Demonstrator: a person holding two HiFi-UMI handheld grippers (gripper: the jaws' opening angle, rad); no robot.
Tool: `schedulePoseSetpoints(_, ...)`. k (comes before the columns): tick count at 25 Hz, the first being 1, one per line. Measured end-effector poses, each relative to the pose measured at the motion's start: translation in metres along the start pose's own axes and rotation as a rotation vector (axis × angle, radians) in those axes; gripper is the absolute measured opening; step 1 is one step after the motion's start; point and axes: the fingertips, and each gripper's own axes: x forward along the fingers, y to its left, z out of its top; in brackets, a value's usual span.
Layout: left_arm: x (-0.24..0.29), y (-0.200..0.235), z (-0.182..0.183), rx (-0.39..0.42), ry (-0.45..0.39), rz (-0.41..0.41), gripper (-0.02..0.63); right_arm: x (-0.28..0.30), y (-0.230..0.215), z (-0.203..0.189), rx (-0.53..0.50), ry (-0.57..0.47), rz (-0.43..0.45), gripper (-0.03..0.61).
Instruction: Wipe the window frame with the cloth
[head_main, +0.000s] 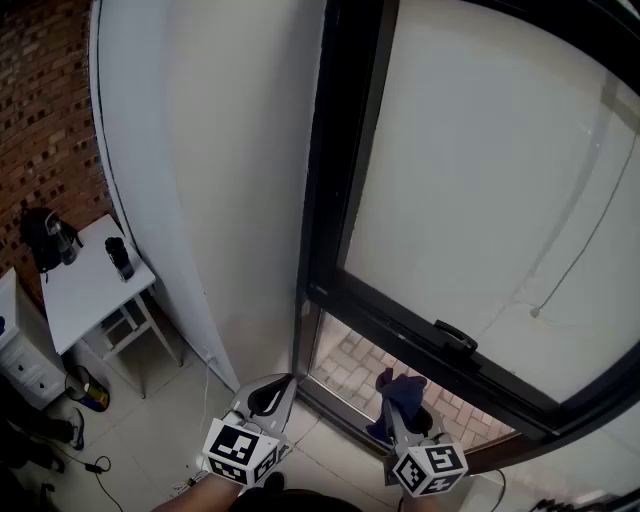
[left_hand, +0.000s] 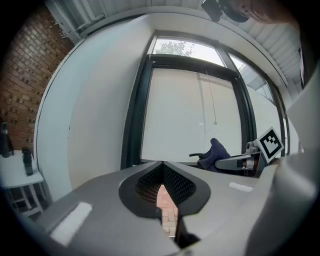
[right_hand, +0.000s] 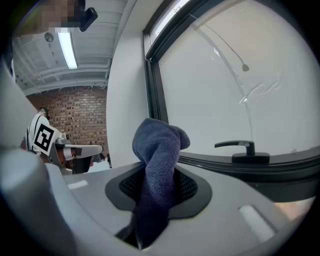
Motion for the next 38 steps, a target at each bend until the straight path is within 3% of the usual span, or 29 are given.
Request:
schedulePoseSetpoints(22,0.031,0.077,0.007,-0.014,0.006,-0.020,-0.006,0.102,0.056,0.008,-0.023,0.045,0.013,0.118)
schedulePoseSetpoints(34,0.094,0.106,-0.013,-0.003,0.077,0.096,-0.006,0.207,0.048,-0.005,-0.019,0.122,0.169,0.118)
schedulePoseSetpoints(38,0.113,0.120,-0.018,-0.035,0.081,0.121,-0.006,0.245,0.047,-0.015,-0.032,0.157,0.226,0.118)
